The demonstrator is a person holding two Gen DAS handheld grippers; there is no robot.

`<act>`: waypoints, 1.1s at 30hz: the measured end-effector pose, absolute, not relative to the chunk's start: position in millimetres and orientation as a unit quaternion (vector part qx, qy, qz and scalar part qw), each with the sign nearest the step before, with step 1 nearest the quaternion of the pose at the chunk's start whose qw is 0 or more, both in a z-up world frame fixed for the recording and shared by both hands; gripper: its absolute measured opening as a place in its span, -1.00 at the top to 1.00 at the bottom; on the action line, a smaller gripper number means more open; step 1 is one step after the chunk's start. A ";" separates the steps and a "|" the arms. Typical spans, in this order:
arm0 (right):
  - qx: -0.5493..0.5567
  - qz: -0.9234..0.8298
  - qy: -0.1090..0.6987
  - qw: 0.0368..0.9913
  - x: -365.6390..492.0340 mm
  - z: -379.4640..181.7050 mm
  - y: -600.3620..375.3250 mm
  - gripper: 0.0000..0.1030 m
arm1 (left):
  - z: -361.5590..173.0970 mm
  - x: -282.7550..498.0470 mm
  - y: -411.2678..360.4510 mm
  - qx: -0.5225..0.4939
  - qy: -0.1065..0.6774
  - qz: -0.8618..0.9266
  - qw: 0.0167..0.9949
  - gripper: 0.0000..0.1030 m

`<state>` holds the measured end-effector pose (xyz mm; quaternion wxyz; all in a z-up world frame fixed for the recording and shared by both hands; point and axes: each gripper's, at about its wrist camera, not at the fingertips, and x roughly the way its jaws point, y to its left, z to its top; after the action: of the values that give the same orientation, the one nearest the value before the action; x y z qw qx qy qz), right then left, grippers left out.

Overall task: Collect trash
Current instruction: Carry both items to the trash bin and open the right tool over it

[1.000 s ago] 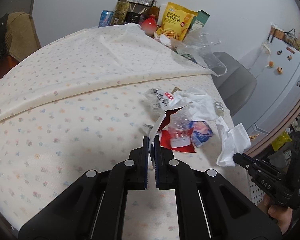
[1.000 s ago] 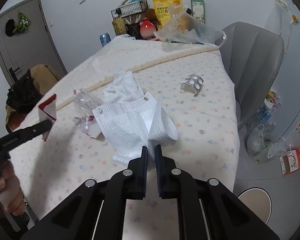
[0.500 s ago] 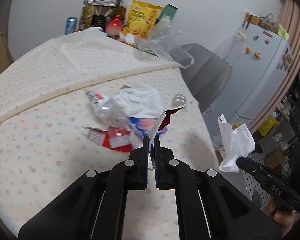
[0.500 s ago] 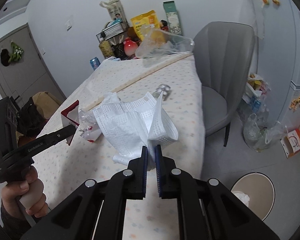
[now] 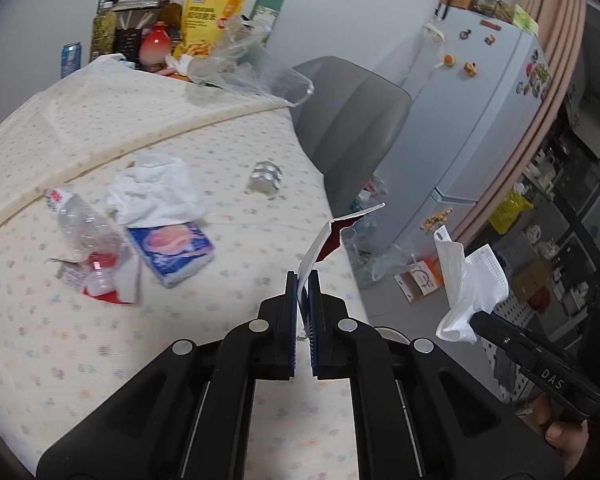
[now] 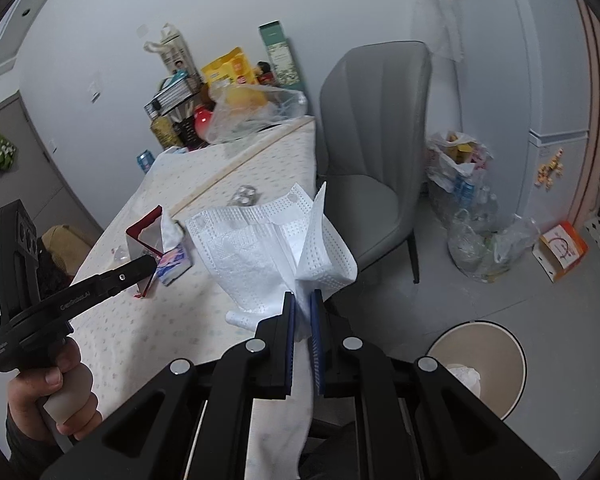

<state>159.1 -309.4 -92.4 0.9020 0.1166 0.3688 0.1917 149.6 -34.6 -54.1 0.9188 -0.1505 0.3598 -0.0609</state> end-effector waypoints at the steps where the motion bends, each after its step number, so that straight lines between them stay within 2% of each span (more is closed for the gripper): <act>1: 0.120 0.186 0.369 0.903 158.6 -95.0 -316.6 0.83 | -55.2 152.7 -41.3 -0.147 0.363 -0.066 0.918 0.89; 29: 0.213 0.043 0.426 0.878 176.0 -217.0 -466.9 0.77 | -106.9 213.1 -208.5 -0.079 0.452 -0.173 0.872 0.89; 30: 0.216 0.037 0.431 0.875 181.1 -226.2 -471.5 0.74 | -108.5 213.5 -211.6 -0.076 0.455 -0.174 0.870 0.89; 32: 0.224 0.031 0.445 0.867 189.9 -242.7 -477.9 0.24 | -111.4 213.0 -216.8 -0.070 0.459 -0.174 0.869 0.89; 33: 0.229 0.031 0.449 0.863 193.1 -249.4 -480.0 -0.27 | -113.1 213.0 -219.0 -0.069 0.461 -0.175 0.867 0.89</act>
<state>193.1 -480.0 -249.4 0.8632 0.2288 0.4490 0.0311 213.0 -219.0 -113.1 0.8670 -0.0688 0.4614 -0.1754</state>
